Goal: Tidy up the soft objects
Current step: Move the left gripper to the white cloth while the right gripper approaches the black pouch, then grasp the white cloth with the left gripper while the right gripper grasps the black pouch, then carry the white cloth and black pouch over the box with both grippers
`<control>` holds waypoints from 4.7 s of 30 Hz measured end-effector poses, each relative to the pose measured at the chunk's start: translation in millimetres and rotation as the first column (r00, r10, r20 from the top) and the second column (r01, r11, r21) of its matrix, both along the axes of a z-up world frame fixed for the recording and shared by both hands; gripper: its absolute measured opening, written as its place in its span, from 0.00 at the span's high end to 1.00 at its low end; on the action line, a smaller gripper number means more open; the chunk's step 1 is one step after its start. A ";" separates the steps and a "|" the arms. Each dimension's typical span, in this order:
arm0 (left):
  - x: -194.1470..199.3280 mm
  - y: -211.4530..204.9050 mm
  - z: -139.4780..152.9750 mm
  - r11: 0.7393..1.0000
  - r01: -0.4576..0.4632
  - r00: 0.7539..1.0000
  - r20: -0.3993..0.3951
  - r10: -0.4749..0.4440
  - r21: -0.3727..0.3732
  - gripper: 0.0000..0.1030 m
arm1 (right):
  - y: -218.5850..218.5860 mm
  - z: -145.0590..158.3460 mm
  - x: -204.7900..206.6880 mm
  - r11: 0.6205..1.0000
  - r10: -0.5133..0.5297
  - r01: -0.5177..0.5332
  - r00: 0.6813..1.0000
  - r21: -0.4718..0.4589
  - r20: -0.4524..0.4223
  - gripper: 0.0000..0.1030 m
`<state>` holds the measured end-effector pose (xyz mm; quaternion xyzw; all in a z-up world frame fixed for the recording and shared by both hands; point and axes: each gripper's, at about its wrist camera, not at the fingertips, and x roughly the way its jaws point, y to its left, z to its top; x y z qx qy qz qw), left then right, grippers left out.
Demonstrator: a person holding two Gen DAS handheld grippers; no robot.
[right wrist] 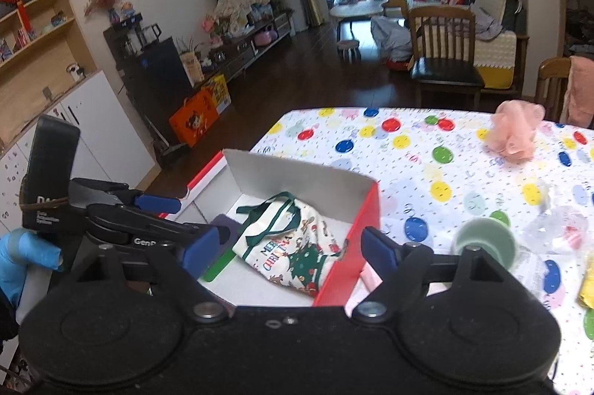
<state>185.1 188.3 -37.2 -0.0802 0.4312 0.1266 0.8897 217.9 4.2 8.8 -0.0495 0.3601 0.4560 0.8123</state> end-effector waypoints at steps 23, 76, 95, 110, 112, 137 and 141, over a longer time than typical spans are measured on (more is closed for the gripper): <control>2.7 -132.0 26.5 0.988 0.149 0.955 0.265 -0.136 -0.028 0.01 | -174.3 -15.6 -6.7 0.956 -0.284 0.266 0.946 0.126 0.158 0.01; 123.7 -202.2 -155.0 0.929 -0.370 0.928 0.041 0.370 -0.014 0.02 | -226.7 -182.7 39.3 0.977 -0.055 0.058 0.998 -0.205 0.018 0.08; 124.4 -194.1 -166.7 0.924 -0.381 0.925 -0.003 0.381 0.028 0.59 | -214.7 -195.8 29.6 0.964 0.002 0.004 1.000 -0.266 0.025 0.48; 104.9 -183.8 -158.1 0.941 -0.338 0.941 0.031 0.338 0.004 0.92 | -224.8 -171.0 18.0 0.978 -0.056 0.064 0.997 -0.199 0.044 0.91; 100.1 -184.6 -152.3 0.948 -0.318 0.947 0.051 0.317 -0.006 0.92 | -231.2 -162.1 18.1 0.981 -0.084 0.089 0.996 -0.172 0.038 0.91; 25.6 -151.4 -38.9 0.975 -0.117 0.968 0.200 0.155 -0.189 0.93 | -233.4 -43.1 19.4 0.976 -0.208 0.208 0.978 0.062 -0.013 0.92; 16.8 -139.6 -16.8 0.976 -0.103 0.963 0.228 0.146 -0.193 0.93 | -216.5 -29.4 19.8 0.979 -0.187 0.188 0.982 0.086 -0.015 0.92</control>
